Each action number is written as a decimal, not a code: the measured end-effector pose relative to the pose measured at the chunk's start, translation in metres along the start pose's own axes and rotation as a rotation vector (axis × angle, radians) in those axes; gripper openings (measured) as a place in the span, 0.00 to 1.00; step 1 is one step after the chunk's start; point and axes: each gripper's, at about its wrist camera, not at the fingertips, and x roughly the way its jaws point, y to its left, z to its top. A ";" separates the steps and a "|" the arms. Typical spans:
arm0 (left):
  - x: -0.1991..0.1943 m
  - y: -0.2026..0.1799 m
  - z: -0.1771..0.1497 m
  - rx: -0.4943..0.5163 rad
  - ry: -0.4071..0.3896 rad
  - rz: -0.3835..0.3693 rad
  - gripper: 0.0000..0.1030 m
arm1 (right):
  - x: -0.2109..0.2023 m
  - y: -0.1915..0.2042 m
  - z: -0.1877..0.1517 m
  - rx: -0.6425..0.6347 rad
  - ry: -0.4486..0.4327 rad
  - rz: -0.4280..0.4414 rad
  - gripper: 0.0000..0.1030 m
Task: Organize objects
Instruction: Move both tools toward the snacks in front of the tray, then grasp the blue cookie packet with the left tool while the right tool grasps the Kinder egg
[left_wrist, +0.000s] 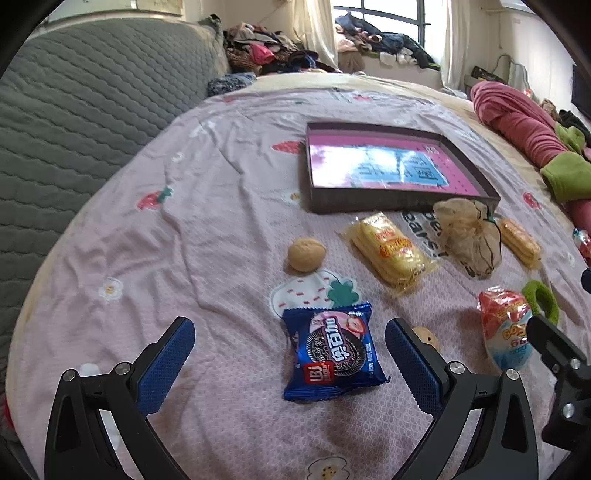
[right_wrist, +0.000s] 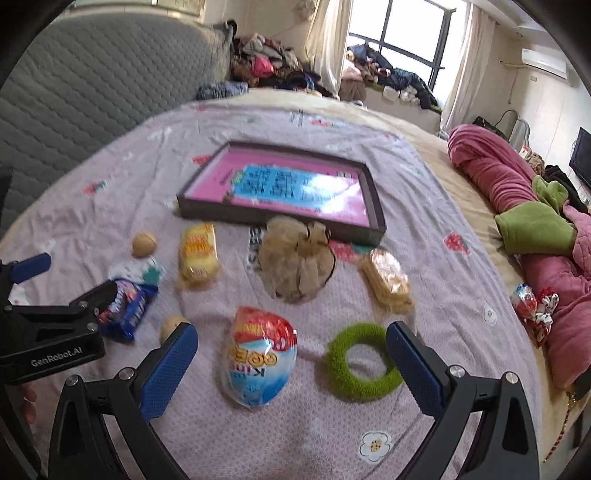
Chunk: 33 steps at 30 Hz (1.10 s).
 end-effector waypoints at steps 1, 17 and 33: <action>0.002 -0.001 -0.001 0.003 0.007 -0.002 1.00 | 0.004 0.001 -0.002 -0.003 0.012 -0.009 1.00; 0.039 -0.006 -0.008 0.007 0.085 -0.011 1.00 | 0.047 0.014 -0.009 -0.060 0.125 -0.072 0.94; 0.055 -0.012 -0.013 -0.013 0.129 -0.111 0.69 | 0.069 0.028 -0.012 -0.094 0.169 -0.050 0.53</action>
